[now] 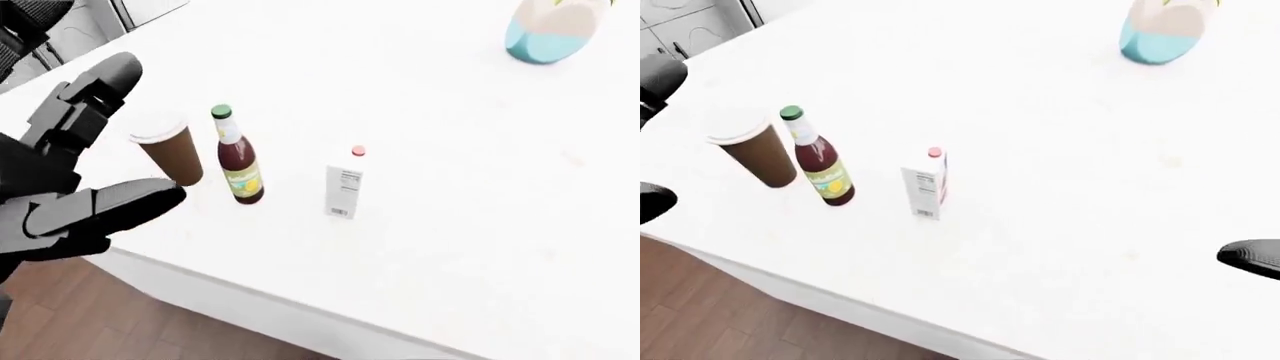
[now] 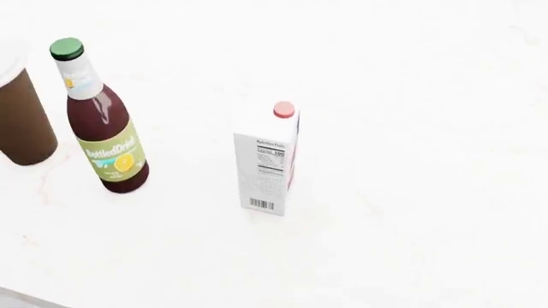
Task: Move the drinks to the dining counter.
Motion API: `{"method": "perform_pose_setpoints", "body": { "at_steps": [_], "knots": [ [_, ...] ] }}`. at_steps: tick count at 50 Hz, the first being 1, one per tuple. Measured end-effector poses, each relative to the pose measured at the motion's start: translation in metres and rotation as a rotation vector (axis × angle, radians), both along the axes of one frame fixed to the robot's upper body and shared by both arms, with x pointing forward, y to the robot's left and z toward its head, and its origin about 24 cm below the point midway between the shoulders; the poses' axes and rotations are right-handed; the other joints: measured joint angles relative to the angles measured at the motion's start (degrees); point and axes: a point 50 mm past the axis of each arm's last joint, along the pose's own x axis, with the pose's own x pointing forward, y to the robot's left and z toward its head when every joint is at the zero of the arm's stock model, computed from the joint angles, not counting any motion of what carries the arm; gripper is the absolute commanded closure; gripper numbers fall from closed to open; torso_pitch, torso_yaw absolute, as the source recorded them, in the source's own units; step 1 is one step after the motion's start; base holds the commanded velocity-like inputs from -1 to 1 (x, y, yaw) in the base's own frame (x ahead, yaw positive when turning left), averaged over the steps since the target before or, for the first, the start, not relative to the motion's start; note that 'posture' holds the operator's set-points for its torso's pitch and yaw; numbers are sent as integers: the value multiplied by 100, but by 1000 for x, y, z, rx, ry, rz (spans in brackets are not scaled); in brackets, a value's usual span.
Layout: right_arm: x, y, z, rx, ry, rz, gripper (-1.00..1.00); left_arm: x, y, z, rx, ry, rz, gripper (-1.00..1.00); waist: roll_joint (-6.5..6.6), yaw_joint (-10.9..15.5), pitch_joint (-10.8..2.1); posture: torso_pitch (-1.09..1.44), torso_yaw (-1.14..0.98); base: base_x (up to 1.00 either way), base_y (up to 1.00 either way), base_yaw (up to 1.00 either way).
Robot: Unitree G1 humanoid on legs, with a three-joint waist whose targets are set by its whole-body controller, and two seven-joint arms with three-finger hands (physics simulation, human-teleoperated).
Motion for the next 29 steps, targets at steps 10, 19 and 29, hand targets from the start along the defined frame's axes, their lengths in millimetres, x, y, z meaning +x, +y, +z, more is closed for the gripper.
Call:
{"method": "perform_pose_setpoints", "body": {
  "at_steps": [10, 19, 29],
  "knots": [
    [-20, -18, 0, 29, -26, -60, -100, -14, 35, -7, -67, -26, 110, -59, 47, -26, 9, 0, 0, 0, 0, 0],
    [-39, -26, -1, 57, -65, -138, -100, -23, 60, -23, -127, -23, 223, -62, 52, -31, -9, 0, 0, 0, 0, 0],
    [-65, -45, -10, 217, -144, -377, -100, -34, 76, -38, -219, -71, 380, -78, 9, -24, -36, 0, 0, 0, 0, 0]
  ]
}}
